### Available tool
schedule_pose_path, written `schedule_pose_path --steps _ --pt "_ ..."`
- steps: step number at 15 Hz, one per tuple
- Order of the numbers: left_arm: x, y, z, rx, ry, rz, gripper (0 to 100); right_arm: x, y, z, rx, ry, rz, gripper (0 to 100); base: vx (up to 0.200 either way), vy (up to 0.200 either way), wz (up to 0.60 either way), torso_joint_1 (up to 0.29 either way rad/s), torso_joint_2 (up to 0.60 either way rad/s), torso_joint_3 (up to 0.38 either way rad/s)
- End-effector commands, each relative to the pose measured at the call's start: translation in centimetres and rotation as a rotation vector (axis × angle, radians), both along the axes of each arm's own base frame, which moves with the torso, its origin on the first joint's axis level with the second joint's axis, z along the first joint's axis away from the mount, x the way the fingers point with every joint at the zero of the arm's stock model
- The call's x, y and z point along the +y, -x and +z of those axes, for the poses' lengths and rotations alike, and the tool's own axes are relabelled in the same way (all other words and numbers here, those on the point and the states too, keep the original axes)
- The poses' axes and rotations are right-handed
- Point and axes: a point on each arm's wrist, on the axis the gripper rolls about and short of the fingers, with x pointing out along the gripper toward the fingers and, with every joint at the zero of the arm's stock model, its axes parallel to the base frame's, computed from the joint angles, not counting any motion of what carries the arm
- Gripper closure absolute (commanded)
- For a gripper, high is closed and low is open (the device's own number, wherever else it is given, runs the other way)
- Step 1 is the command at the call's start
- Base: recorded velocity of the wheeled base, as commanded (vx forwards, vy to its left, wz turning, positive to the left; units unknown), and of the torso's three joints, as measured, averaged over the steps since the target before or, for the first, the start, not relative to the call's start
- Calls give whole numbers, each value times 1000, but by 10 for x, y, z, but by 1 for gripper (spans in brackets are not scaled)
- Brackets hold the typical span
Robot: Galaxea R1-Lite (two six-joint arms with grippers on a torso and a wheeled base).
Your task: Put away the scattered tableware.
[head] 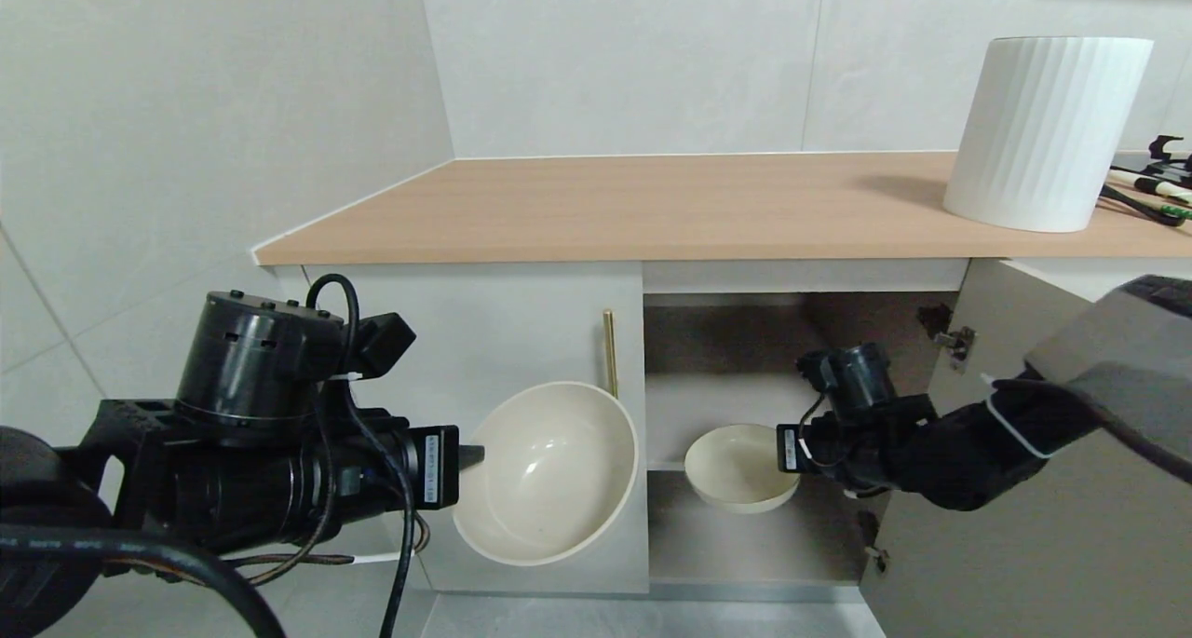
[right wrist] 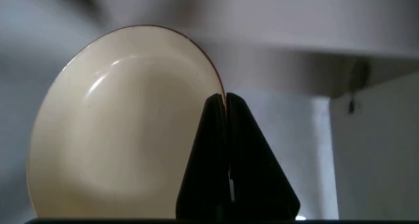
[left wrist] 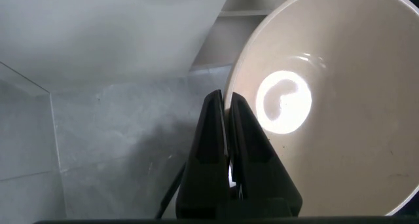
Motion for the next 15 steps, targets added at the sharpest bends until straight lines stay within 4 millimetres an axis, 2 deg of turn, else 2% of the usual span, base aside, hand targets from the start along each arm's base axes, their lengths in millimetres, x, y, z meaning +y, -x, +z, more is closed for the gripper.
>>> schedule_pose_path --steps 1,3,7,15 --pt "-2 0 -1 4 -2 -8 100 4 -31 -57 14 52 -96 100 0 0 0 0 0 0" --pt "-3 1 -2 7 -3 -12 100 0 -51 -73 -41 75 -169 100 0 0 0 0 0 0" --pt "-6 1 -3 10 -8 -18 100 -9 -77 -90 -72 95 -244 100 0 0 0 0 0 0" --pt "-6 0 -4 12 -8 -17 100 -15 -110 -97 -159 91 -356 100 0 0 0 0 0 0"
